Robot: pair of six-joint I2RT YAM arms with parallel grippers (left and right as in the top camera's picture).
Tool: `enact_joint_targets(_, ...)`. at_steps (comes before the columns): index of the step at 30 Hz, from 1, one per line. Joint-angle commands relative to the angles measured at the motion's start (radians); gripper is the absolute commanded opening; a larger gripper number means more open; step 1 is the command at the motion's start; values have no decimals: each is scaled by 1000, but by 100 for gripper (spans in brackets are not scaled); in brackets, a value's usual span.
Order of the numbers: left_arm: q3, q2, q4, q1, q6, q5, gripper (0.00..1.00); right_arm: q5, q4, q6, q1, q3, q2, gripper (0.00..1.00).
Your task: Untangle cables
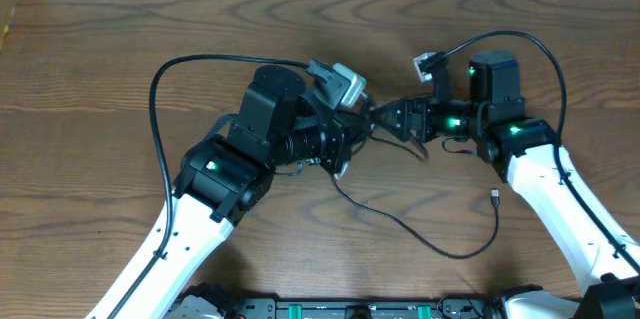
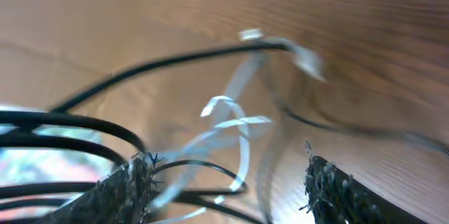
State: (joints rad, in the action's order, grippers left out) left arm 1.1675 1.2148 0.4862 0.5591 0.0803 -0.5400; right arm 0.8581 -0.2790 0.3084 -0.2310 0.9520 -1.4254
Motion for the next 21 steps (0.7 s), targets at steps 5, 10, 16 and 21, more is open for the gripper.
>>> enact_joint_targets(5,29,-7,-9,0,-125,-90,7,200,2,-100,40,-2,49,70)
enact_joint_targets(10,29,-7,-17,0,-197,-80,8,229,2,-100,46,-2,65,70)
enact_joint_targets(16,29,-7,-69,0,-200,86,8,224,2,-100,46,-2,66,70)
enact_joint_targets(21,29,-7,-76,0,-200,119,7,205,-5,-100,46,-2,66,72)
